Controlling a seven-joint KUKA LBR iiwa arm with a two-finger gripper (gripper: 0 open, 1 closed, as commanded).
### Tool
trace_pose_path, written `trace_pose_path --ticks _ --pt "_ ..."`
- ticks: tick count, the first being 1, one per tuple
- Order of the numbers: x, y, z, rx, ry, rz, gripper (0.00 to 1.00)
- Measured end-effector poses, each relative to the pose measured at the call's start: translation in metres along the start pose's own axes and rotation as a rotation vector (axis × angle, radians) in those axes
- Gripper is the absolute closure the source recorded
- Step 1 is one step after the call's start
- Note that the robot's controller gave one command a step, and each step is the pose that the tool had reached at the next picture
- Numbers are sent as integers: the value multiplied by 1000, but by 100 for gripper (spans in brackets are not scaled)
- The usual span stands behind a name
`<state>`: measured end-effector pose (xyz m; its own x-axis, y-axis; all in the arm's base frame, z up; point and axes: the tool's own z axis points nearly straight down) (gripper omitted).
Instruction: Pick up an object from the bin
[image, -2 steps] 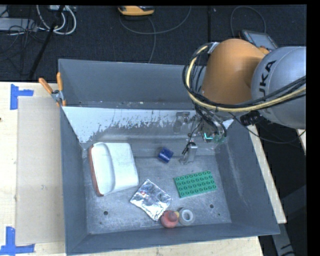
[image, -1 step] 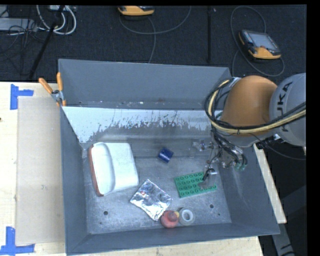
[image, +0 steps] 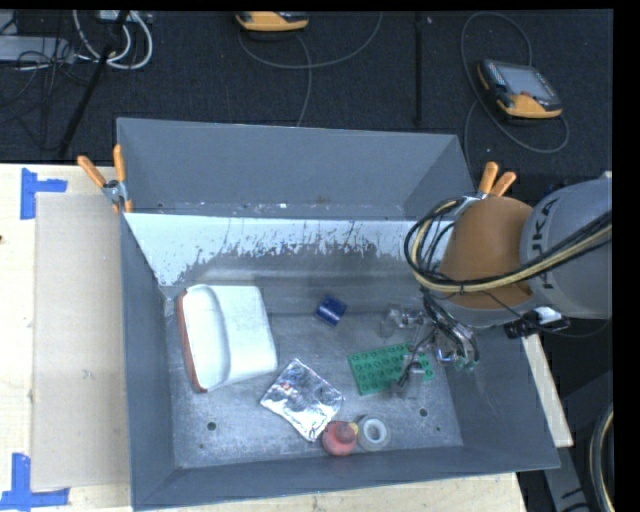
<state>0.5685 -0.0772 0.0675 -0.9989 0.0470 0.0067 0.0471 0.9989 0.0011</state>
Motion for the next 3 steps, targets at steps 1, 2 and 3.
trace_pose_path --ticks 1,2,3 --pt "-3 0 -6 0 -8 -2 100" --pt "19 10 -127 2 -14 -80 100" --pt "21 10 -122 1 -7 -78 0"
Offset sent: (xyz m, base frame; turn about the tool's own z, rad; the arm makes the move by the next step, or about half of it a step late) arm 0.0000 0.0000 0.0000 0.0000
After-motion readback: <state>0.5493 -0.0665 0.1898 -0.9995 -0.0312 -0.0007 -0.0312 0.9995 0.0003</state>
